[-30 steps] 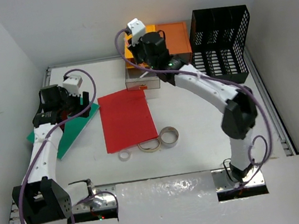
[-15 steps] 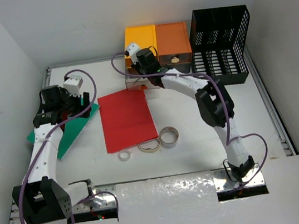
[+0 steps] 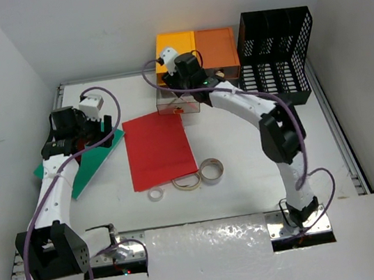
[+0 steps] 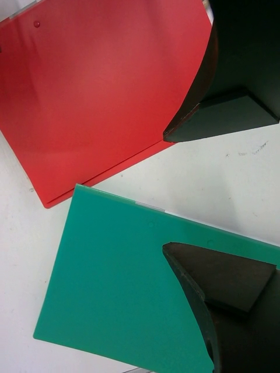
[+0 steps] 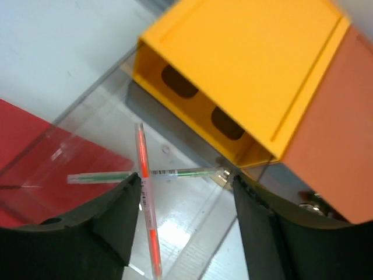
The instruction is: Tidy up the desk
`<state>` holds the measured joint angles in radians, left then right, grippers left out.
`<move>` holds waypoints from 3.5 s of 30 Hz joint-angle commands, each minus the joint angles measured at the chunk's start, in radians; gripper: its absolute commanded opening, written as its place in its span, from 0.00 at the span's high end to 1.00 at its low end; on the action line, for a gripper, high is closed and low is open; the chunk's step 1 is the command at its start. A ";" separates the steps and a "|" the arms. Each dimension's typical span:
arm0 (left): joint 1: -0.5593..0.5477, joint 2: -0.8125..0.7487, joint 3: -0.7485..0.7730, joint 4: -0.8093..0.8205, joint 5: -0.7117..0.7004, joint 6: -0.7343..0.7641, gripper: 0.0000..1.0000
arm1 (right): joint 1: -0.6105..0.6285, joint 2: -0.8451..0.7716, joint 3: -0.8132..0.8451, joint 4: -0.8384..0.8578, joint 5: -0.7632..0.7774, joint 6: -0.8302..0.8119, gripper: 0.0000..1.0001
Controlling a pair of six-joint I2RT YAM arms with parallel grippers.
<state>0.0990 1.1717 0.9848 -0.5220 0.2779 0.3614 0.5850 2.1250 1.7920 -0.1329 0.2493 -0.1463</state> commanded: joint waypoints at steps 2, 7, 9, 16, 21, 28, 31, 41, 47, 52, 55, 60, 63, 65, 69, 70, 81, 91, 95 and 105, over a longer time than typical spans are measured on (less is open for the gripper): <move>-0.001 -0.009 0.006 0.040 -0.005 0.007 0.32 | 0.003 -0.204 -0.078 0.026 -0.086 0.019 0.48; 0.001 -0.001 0.005 0.047 -0.016 0.005 0.32 | 0.006 -0.336 -0.383 0.114 -0.287 0.115 0.98; -0.001 -0.001 0.005 0.047 -0.019 0.007 0.32 | 0.009 -0.346 -0.453 0.156 -0.333 0.126 1.00; -0.001 0.006 0.005 0.045 -0.013 0.008 0.32 | 0.012 -0.317 -0.537 0.150 -0.318 0.140 1.00; 0.001 0.016 0.006 0.043 -0.019 0.014 0.32 | 0.012 -0.226 -0.450 0.151 -0.216 0.116 1.00; -0.001 0.023 0.006 0.047 -0.028 0.016 0.32 | -0.017 -0.048 -0.223 0.180 -0.013 0.070 1.00; -0.001 0.031 0.008 0.045 -0.031 0.017 0.32 | -0.036 0.022 -0.131 0.188 0.045 0.073 1.00; 0.001 0.065 0.009 0.047 -0.042 0.021 0.32 | -0.093 0.154 -0.031 0.374 0.120 0.174 1.00; -0.001 0.083 0.009 0.043 -0.040 0.024 0.32 | -0.100 0.138 -0.079 0.370 0.151 0.256 1.00; -0.001 0.085 0.014 0.037 -0.023 0.025 0.32 | -0.100 0.018 -0.311 0.510 0.246 0.462 0.46; -0.001 0.085 0.020 0.030 -0.016 0.027 0.32 | -0.099 0.009 -0.393 0.539 0.292 0.559 0.36; -0.001 0.083 0.022 0.022 -0.013 0.028 0.32 | -0.100 0.075 -0.280 0.457 0.358 0.596 0.35; -0.001 0.083 0.023 0.022 -0.008 0.031 0.32 | -0.100 0.136 -0.220 0.427 0.358 0.596 0.35; -0.001 0.083 0.023 0.020 -0.008 0.033 0.32 | -0.100 0.171 -0.178 0.418 0.355 0.594 0.35; -0.001 0.083 0.022 0.020 -0.006 0.034 0.32 | -0.100 0.217 -0.108 0.392 0.387 0.608 0.35; -0.001 0.085 0.022 0.020 -0.005 0.034 0.32 | -0.100 0.223 -0.103 0.400 0.395 0.610 0.35; 0.001 0.083 0.026 0.014 -0.005 0.040 0.32 | -0.100 0.289 -0.039 0.469 0.478 0.567 0.52; -0.001 0.083 0.028 0.008 -0.005 0.042 0.32 | -0.117 0.253 -0.143 0.552 0.435 0.600 0.83; -0.001 0.082 0.029 0.005 -0.003 0.044 0.32 | -0.114 0.179 -0.274 0.567 0.400 0.629 1.00; -0.001 0.072 0.031 0.000 -0.005 0.042 0.32 | -0.067 -0.045 -0.634 0.653 0.366 0.660 1.00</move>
<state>0.0990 1.2617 0.9848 -0.5285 0.2562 0.3954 0.5095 2.1582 1.2228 0.5034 0.5968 0.4564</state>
